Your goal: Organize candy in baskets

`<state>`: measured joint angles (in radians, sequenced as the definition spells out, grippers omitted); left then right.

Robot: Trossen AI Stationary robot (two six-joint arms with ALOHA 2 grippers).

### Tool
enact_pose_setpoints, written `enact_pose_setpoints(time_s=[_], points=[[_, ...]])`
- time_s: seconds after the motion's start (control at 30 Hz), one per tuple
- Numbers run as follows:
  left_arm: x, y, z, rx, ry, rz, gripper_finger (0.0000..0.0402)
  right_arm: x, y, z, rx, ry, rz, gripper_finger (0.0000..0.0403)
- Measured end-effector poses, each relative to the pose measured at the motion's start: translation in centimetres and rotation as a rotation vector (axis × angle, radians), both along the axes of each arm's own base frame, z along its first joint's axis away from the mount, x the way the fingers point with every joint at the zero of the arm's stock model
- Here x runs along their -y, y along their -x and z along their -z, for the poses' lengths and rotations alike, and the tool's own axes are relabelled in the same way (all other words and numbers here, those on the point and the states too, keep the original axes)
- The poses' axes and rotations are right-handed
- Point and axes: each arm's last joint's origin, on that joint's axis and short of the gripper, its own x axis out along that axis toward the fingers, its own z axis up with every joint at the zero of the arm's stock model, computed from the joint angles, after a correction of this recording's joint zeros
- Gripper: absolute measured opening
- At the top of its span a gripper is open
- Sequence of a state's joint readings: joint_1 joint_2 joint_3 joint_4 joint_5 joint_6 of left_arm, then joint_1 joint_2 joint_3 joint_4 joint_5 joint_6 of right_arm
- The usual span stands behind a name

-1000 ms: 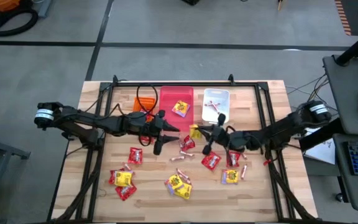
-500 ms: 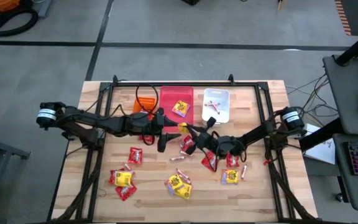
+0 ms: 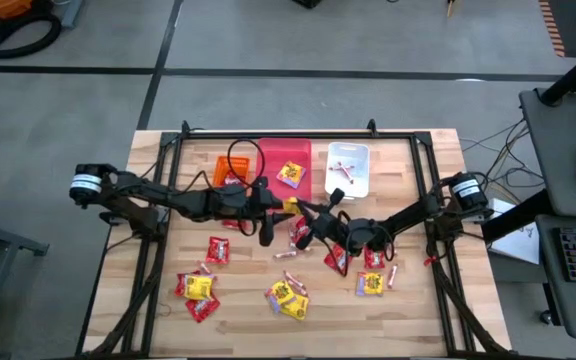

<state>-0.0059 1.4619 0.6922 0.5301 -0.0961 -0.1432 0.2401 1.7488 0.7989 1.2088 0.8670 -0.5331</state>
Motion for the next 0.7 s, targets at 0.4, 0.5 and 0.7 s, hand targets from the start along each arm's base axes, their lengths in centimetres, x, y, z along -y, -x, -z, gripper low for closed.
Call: enact_pose_setpoints(time_s=[0.4, 0.5, 0.7], points=[[-1.2, 0.7, -0.4, -0.039, -0.033, -0.036, 0.0005, 0.2, 0.7, -1.5, 0.004, -0.129, -0.029, 0.0022], [-2.2, 1.0, -0.5, -0.059, -0.037, -0.066, 0.0005, 0.3, 1.4, -2.4, -0.026, -0.171, -0.036, 0.0022], [-5.1, 1.3, -0.7, -0.171, -0.134, -0.232, 0.0002, 1.8, 3.2, -4.4, -0.072, -0.348, 0.004, 0.0022]])
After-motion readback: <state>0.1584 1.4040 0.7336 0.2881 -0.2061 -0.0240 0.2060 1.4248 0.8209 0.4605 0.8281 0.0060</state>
